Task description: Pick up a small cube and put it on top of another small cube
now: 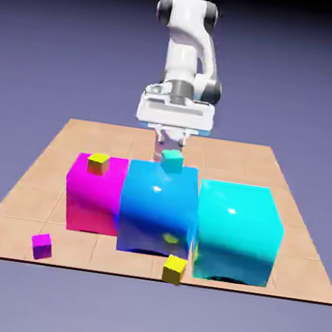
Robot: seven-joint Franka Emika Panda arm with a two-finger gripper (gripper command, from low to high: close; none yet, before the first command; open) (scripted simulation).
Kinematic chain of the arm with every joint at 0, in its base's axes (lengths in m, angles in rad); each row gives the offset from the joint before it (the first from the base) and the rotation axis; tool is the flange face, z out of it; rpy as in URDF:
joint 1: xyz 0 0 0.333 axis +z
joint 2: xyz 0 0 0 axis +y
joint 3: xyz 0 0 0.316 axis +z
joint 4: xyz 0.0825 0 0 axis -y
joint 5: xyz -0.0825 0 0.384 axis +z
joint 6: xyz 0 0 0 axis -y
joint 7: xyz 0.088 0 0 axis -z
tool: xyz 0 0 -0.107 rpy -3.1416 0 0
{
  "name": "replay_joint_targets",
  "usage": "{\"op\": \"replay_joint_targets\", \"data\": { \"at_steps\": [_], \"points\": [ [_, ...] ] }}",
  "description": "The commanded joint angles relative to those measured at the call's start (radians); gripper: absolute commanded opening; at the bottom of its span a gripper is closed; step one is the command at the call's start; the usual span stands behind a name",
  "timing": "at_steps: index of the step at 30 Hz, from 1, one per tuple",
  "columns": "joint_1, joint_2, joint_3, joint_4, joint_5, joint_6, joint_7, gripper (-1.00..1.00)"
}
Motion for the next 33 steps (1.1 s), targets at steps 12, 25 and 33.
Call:
{"op": "replay_joint_targets", "data": {
  "at_steps": [12, 25, 33],
  "points": [
    [-0.205, 0.435, -0.025, 0.349, 0.051, -0.259, 0.189, 0.00],
    [-0.427, 0.906, -0.052, 0.728, 0.107, -0.540, 0.393, 0.00],
    [-0.516, 1.127, -0.059, 0.879, 0.133, -0.617, 0.470, 0.00]
  ]
}}
